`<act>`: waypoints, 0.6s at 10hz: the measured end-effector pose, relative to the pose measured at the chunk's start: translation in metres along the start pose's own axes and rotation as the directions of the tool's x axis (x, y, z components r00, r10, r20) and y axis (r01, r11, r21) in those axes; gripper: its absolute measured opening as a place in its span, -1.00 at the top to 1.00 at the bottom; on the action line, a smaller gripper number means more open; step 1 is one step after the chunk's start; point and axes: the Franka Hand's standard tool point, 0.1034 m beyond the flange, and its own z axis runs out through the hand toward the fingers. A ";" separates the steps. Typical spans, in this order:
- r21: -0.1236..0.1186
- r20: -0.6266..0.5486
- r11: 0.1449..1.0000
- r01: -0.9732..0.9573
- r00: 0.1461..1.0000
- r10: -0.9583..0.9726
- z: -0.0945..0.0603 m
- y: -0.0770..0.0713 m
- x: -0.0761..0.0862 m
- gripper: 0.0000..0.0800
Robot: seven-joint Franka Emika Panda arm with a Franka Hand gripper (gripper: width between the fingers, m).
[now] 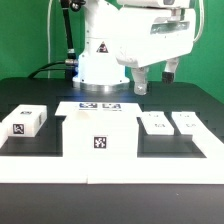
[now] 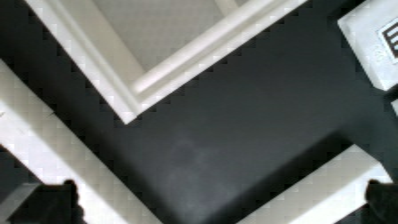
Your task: Assemble cabinet
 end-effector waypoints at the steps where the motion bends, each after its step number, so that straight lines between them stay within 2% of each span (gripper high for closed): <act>1: 0.000 0.000 1.000 0.000 1.000 0.000 0.000 0.000 0.000 -1.00; 2: -0.006 -0.005 1.000 0.030 1.000 -0.030 0.000 0.001 -0.001 -1.00; 3: -0.023 -0.018 0.995 0.096 0.995 -0.096 0.001 0.000 -0.005 -1.00; 4: -0.042 -0.027 0.980 0.195 0.980 -0.197 0.005 0.000 -0.014 -1.00; 6: -0.055 -0.004 0.927 0.371 0.928 -0.372 0.011 0.003 -0.030 -1.00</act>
Offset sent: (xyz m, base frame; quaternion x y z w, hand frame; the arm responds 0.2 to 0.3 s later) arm -0.0277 -0.0190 -0.0074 -0.0363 0.0536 -0.2106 0.9754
